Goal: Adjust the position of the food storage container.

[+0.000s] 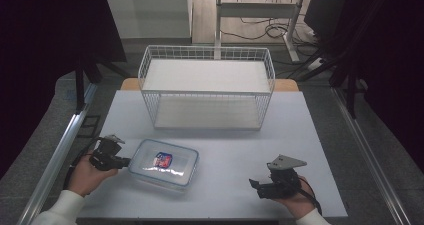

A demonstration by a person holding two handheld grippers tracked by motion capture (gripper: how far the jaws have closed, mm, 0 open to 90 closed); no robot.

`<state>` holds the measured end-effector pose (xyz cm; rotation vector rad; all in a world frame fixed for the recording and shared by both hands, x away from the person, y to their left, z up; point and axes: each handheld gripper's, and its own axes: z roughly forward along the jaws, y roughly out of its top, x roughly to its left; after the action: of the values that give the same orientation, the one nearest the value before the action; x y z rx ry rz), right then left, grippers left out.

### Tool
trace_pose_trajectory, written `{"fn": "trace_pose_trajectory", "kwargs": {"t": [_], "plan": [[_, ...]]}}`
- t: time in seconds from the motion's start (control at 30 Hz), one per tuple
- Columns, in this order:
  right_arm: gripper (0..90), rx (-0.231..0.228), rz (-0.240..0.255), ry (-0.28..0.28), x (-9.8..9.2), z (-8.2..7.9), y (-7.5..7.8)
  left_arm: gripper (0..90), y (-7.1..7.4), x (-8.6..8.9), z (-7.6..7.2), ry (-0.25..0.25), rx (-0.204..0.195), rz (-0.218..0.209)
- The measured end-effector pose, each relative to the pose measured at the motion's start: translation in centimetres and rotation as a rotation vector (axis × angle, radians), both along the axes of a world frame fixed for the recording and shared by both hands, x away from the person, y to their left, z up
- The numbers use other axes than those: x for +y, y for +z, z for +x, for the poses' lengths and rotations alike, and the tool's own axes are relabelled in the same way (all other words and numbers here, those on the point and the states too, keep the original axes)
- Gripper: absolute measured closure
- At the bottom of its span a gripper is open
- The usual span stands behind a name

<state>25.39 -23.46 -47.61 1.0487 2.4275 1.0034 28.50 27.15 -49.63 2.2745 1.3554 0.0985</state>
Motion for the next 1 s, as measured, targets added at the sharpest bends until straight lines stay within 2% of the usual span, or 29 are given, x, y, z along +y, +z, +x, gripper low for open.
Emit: {"fn": "trace_pose_trajectory", "kwargs": {"t": [0.5, 0.93, 1.0], "plan": [[17.3, 0.003, -0.005, 0.001, 0.1, 0.0, -0.1, 90.0, 0.0, -1.9, -0.7, -0.041, 0.003, -0.029], [17.3, 0.000, -0.003, -0.004, 0.0, 0.0, 0.0, 90.0, 0.2, -5.0, -1.5, -0.129, 0.010, -0.058], [17.2, 0.002, -0.005, -0.003, 0.0, 0.1, 0.0, 90.0, 0.2, -5.3, -1.5, -0.140, 0.017, -0.075]]}}
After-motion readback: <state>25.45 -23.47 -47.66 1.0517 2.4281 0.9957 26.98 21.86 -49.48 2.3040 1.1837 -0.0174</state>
